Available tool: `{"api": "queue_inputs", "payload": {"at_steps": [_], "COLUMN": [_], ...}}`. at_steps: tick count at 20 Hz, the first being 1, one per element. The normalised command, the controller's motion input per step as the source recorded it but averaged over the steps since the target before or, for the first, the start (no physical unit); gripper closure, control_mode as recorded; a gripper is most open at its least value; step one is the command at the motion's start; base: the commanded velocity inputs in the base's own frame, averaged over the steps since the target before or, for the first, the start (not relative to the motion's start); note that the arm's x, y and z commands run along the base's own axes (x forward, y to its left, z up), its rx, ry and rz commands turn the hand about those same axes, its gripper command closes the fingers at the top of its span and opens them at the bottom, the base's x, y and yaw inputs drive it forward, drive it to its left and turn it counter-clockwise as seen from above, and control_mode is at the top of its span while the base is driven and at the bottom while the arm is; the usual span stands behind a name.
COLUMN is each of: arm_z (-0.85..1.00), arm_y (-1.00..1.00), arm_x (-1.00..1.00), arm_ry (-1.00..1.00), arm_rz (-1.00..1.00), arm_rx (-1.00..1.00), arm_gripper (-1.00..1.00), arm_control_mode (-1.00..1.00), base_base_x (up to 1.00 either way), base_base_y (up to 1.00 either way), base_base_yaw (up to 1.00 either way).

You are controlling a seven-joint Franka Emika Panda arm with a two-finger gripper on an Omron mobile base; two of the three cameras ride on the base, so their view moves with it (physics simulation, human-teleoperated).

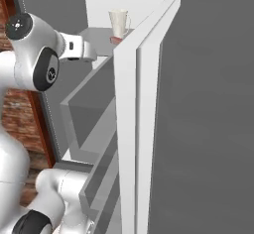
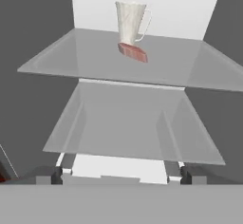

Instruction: Take the steak from the fridge and place it on the digital scale on the counter by the fridge. Wait a few seconds for a reading, then move it to the plate on the dining counter.

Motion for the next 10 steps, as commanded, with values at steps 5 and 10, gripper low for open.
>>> {"api": "queue_inputs", "payload": {"at_steps": [5,10], "arm_z": [0.38,0.02], "arm_y": [-0.01,-0.07], "arm_x": [0.41,0.66], "arm_ry": [-0.01,0.00], "arm_rz": [0.03,0.05], "arm_rx": [0.00,0.00], "arm_gripper": [-1.00,-1.00], "arm_control_mode": [-1.00,-1.00], "base_base_x": [0.00,0.00], "base_base_y": [0.00,0.00], "base_base_yaw": [0.00,0.00]}}
